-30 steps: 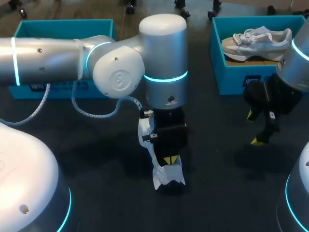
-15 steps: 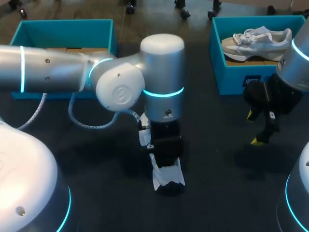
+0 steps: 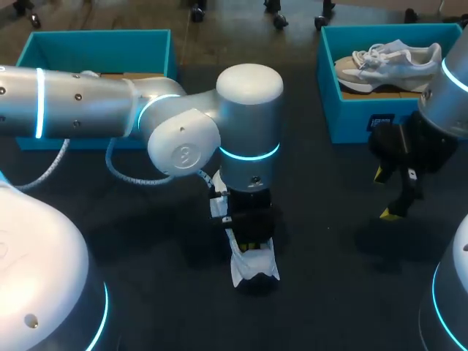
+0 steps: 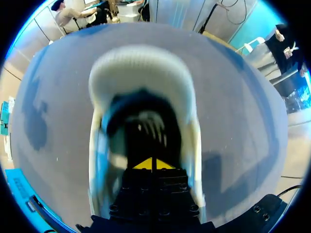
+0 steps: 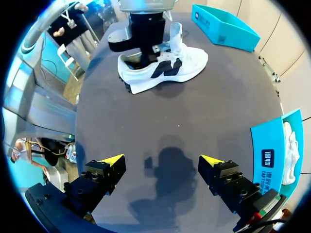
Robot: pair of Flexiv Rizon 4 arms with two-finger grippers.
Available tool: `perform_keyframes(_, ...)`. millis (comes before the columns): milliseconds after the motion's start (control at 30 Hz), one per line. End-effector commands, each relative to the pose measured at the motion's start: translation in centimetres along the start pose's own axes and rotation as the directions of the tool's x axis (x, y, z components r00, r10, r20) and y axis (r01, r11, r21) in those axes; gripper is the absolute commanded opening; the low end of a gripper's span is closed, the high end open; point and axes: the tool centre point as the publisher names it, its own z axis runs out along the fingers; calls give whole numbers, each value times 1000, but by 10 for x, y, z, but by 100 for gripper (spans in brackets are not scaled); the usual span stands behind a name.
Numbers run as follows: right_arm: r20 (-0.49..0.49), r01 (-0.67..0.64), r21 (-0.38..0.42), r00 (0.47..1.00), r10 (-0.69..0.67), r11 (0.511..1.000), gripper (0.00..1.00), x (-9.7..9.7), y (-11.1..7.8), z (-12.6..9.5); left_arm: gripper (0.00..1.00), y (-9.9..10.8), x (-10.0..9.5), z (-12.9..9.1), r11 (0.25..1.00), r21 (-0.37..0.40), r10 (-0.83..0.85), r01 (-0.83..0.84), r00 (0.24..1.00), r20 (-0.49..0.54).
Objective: Take the shoe out of the shoebox, open the shoe tongue, remove and reinsert the insole, then place the shoe into the shoebox
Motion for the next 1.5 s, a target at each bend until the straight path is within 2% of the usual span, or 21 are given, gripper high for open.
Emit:
perform_keyframes(33,0,1,1,1000,-1,1000,100,0,0,1,0,13,1,-7,1000,-23,-10,10,1000,-1)
perform_keyframes(133,0,1,1,1000,-1,1000,100,0,0,1,0,8,2,-18,1000,-2,-8,8,1000,1)
perform_keyframes(333,0,1,1,1000,-1,1000,100,0,0,1,0,-29,2,-35,997,70,40,-39,999,-12)
perform_keyframes(467,0,1,1,1000,-1,1000,100,0,0,1,0,-49,0,-29,991,117,76,-72,996,-35)
perform_keyframes(567,0,1,1,1000,-1,1000,100,0,0,1,0,-57,-4,-12,988,132,88,-79,994,-63)
perform_keyframes(633,0,1,1,1000,-1,1000,100,0,0,1,0,-57,-5,0,987,144,87,-76,993,-76)
perform_keyframes(767,0,1,1,1000,-1,1000,100,0,0,1,0,-48,-4,24,991,118,71,-60,993,-91)
perform_keyframes(900,0,1,1,1000,-1,1000,100,0,0,1,0,-29,3,30,994,100,49,-38,993,-106)
perform_keyframes(1133,0,1,1,1000,-1,1000,100,0,0,1,0,3,10,10,1000,-12,24,-25,996,-81)
perform_keyframes(1233,0,1,1,1000,-1,1000,100,0,0,1,0,10,9,0,999,-38,18,-21,997,-72)
perform_keyframes(1333,0,1,1,1000,-1,1000,100,0,0,1,0,7,9,-12,998,-53,30,-33,998,-57)
perform_keyframes(1500,0,1,1,1000,-1,1000,100,0,0,1,0,-8,8,-30,998,-26,57,-58,998,-29)
